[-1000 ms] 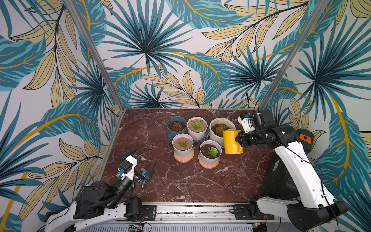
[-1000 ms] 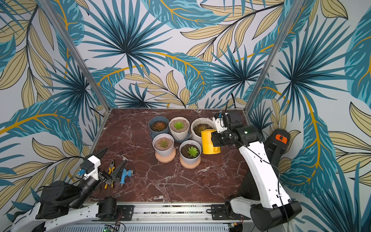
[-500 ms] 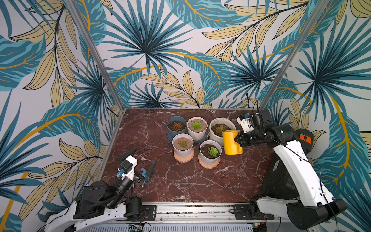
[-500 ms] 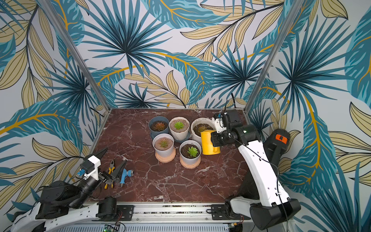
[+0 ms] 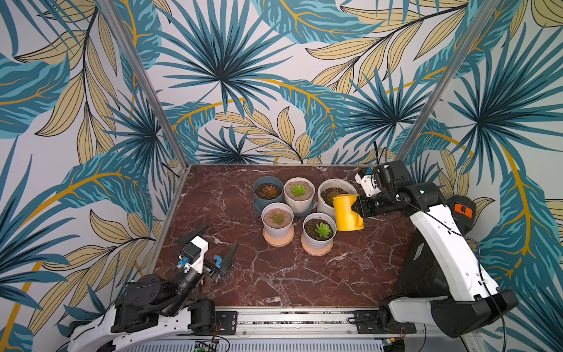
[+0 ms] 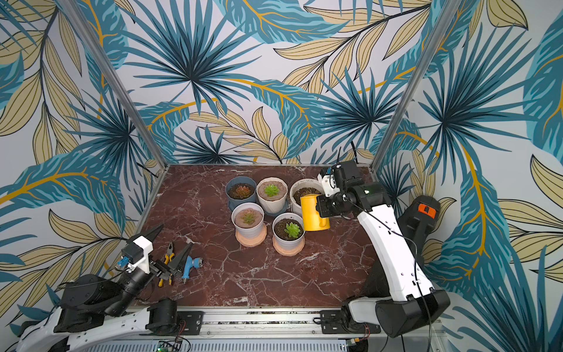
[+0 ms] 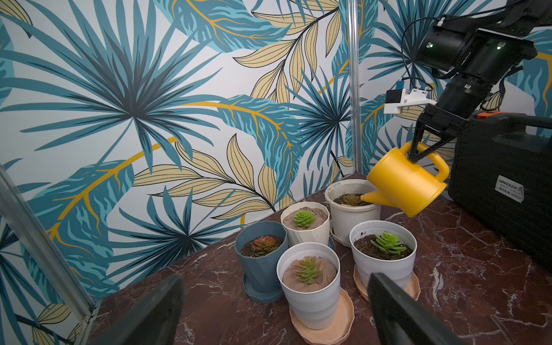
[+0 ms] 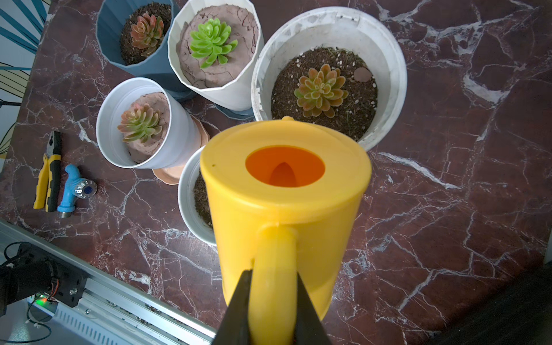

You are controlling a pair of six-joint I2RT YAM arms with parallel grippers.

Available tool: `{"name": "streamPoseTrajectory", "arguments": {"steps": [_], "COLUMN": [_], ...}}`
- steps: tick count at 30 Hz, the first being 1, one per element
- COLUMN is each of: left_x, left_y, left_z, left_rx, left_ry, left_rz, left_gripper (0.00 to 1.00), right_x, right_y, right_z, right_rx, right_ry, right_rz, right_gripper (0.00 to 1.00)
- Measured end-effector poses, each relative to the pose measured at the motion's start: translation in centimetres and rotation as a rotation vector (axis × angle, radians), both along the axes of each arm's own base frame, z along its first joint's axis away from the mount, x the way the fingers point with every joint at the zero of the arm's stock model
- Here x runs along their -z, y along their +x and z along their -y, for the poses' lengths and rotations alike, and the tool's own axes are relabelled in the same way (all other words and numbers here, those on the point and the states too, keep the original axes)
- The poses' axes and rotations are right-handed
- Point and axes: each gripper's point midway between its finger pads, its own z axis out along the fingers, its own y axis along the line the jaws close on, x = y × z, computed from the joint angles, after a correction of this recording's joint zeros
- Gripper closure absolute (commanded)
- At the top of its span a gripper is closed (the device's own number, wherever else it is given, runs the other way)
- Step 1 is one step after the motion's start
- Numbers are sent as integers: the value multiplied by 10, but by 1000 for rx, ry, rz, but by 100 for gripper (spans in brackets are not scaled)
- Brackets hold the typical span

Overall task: Water the succulent around the soil edge
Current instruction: Water the soil of the potted plant with water.

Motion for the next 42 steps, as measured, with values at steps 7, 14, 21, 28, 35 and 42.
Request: {"name": "streamPoseTrajectory", "arguments": {"steps": [7, 14, 21, 28, 35, 42], "left_x": [0, 0, 0, 0, 0, 0], "left_y": [0, 0, 0, 0, 0, 0], "left_z": [0, 0, 0, 0, 0, 0], "left_rx": [0, 0, 0, 0, 0, 0], "left_ry": [0, 0, 0, 0, 0, 0], "left_rz": [0, 0, 0, 0, 0, 0], "left_gripper": [0, 0, 0, 0, 0, 0], "right_x": [1, -9, -13, 2, 2, 0], "right_y": [2, 14, 26, 35, 36, 38], "right_z": [-1, -7, -12, -16, -18, -21], "right_rx": [-6, -14, -24, -31, -35, -41], "right_ry": [2, 9, 10, 6, 6, 10], "right_rz": [1, 18, 20, -20, -18, -7], "right_gripper": [100, 100, 100, 100, 100, 100]}}
